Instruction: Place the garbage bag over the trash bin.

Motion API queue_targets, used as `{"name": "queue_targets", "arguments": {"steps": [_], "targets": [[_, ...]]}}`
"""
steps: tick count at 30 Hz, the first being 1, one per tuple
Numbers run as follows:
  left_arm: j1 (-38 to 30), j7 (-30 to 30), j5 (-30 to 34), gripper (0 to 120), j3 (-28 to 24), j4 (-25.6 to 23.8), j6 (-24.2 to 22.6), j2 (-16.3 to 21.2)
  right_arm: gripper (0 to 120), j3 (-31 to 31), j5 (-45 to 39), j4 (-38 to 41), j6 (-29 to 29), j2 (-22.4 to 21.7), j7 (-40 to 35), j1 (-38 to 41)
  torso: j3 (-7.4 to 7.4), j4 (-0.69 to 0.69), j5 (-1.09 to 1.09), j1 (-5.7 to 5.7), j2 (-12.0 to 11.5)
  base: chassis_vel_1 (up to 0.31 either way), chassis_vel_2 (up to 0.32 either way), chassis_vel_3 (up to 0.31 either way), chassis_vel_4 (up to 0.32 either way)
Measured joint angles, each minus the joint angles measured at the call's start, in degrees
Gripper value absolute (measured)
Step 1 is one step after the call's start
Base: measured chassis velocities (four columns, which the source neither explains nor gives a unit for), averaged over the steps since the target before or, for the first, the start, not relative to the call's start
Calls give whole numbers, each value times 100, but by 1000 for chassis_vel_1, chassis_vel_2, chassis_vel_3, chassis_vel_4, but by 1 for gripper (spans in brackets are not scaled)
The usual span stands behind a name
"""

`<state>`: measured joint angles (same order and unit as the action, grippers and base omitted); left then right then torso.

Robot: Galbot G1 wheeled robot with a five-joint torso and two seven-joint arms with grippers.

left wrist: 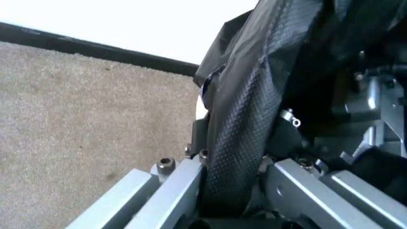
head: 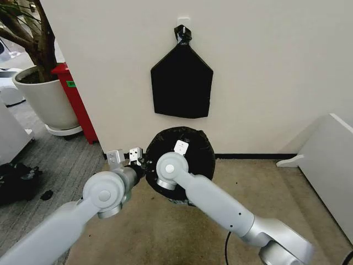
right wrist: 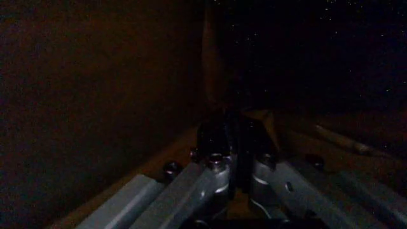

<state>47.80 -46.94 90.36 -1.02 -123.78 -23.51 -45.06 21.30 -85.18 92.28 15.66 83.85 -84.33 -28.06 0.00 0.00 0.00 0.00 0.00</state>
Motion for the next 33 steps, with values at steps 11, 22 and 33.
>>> {"name": "queue_targets", "arguments": {"steps": [11, 22, 33], "targets": [[32, 8, -59, 0, 38, 175, 2, -52, 0, 235, -363, 987, -178, -374, -270, 141, 0, 0, 0, 0, 1, 0, 0, 0, 0], [130, 34, -48, 0, 93, 5, 22, 30, 0, -76, -194, 561, -4, -435, -4, -45, 0, 0, 0, 0, 1, 0, 0, 0, 0], [158, 54, 61, 0, 122, -226, 30, 75, 0, -332, 66, -8, 180, -343, 406, -210, 0, 0, 0, 0, 1, 0, 0, 0, 0]]}}
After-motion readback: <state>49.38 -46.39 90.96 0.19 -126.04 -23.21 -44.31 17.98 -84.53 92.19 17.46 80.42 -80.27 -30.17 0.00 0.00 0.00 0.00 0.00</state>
